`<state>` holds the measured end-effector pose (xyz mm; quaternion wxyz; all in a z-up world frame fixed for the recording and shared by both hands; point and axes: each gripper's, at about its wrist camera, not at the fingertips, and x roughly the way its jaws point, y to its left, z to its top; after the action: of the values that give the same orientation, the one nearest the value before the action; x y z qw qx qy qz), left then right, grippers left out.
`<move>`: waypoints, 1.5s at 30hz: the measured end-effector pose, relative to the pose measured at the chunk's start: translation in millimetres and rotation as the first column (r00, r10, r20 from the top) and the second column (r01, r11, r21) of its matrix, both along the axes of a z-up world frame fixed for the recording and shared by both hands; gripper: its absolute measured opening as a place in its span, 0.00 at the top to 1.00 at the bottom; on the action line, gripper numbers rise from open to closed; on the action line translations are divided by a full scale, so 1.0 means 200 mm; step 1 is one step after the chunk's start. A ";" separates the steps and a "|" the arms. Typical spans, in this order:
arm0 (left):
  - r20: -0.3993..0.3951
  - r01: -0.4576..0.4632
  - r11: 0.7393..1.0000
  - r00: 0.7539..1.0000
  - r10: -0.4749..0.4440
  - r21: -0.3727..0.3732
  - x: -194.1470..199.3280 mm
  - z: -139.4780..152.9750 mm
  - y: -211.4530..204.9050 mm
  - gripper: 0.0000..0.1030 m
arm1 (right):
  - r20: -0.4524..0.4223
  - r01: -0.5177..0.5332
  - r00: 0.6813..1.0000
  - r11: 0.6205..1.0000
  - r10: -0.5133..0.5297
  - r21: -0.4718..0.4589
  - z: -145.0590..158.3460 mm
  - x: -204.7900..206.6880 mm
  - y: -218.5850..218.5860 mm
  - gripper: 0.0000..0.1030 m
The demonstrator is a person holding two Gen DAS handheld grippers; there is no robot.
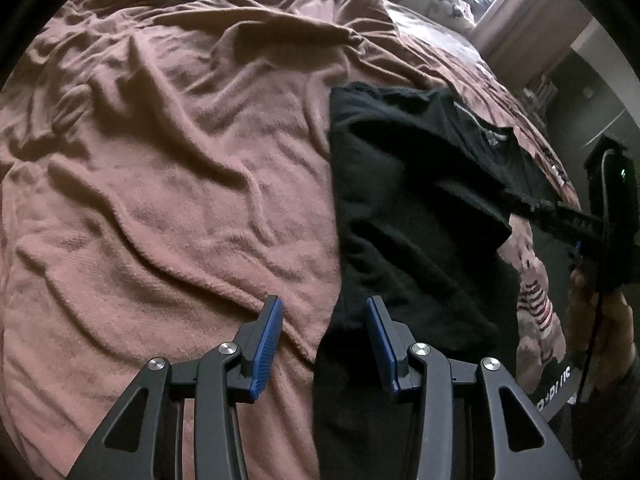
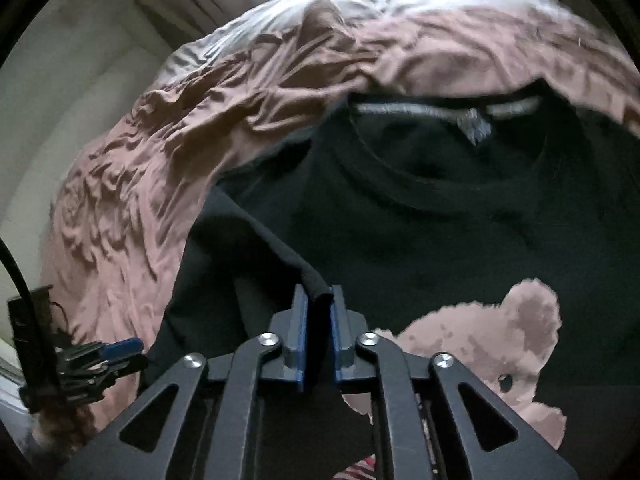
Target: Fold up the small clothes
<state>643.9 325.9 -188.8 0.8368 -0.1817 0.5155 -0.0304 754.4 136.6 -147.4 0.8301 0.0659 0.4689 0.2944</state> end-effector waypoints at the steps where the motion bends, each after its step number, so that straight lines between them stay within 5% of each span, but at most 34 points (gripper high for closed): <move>1: 0.007 -0.010 1.000 1.000 0.010 -0.006 0.00 0.00 0.01 0.56 | -0.013 -0.006 1.000 1.000 0.006 0.010 -0.01 0.01 0.00 0.70; 3: 0.008 -0.023 0.999 1.000 0.024 -0.022 0.00 0.00 0.02 0.56 | -0.016 -0.007 1.000 0.999 0.008 0.034 -0.02 0.00 -0.02 0.33; 10: -0.005 -0.007 1.000 1.000 0.007 -0.021 0.01 -0.02 -0.01 0.56 | -0.050 -0.010 0.999 0.992 0.016 0.126 -0.03 0.05 -0.07 0.32; 13: -0.022 -0.002 1.000 1.000 0.002 -0.015 0.01 -0.04 -0.02 0.56 | -0.076 0.003 0.997 0.997 0.004 0.081 -0.09 0.08 -0.06 0.32; 16: -0.027 0.005 1.000 1.000 -0.005 -0.002 0.00 -0.05 -0.03 0.58 | -0.103 0.048 0.994 0.996 -0.039 0.080 -0.13 0.15 -0.06 0.50; 18: -0.032 0.025 1.000 0.999 -0.025 0.003 0.00 -0.05 -0.05 0.77 | -0.099 0.050 0.994 0.998 -0.045 0.044 -0.13 0.18 -0.04 0.87; 20: -0.036 0.045 0.999 0.998 -0.045 0.017 0.00 -0.05 -0.07 0.86 | -0.090 0.046 0.995 0.999 -0.046 -0.009 -0.14 0.19 -0.03 0.99; 26: -0.056 0.103 0.991 0.994 -0.098 0.089 -0.01 -0.02 -0.12 0.89 | 0.011 0.067 0.998 0.997 -0.066 -0.047 -0.07 0.17 -0.06 1.00; 32: -0.039 0.086 0.993 0.996 -0.083 0.082 -0.04 0.02 -0.11 0.86 | -0.005 0.074 0.997 0.990 -0.075 -0.124 -0.08 0.08 -0.03 0.99; 34: -0.029 0.066 0.996 0.998 -0.064 0.066 -0.05 0.04 -0.09 0.80 | -0.003 0.082 0.997 0.986 -0.083 -0.142 -0.05 0.07 -0.04 0.95; 36: -0.019 0.040 0.997 0.999 -0.039 0.060 -0.07 0.06 -0.07 0.68 | 0.001 0.081 0.997 0.989 -0.082 -0.123 -0.02 0.05 -0.06 0.55; 38: -0.010 0.015 0.998 1.000 -0.015 0.060 -0.08 0.07 -0.05 0.65 | 0.020 0.067 0.998 0.994 -0.065 -0.090 0.02 0.01 -0.09 0.35; 45: 0.014 -0.044 0.998 0.999 0.044 0.039 -0.18 0.12 -0.02 0.64 | 0.054 -0.067 0.996 0.994 0.072 -0.087 0.06 -0.22 -0.06 0.39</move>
<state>607.0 322.1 -165.2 0.8441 -0.1762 0.5064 -0.0030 710.6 124.0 -134.8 0.8345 0.0057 0.4589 0.3049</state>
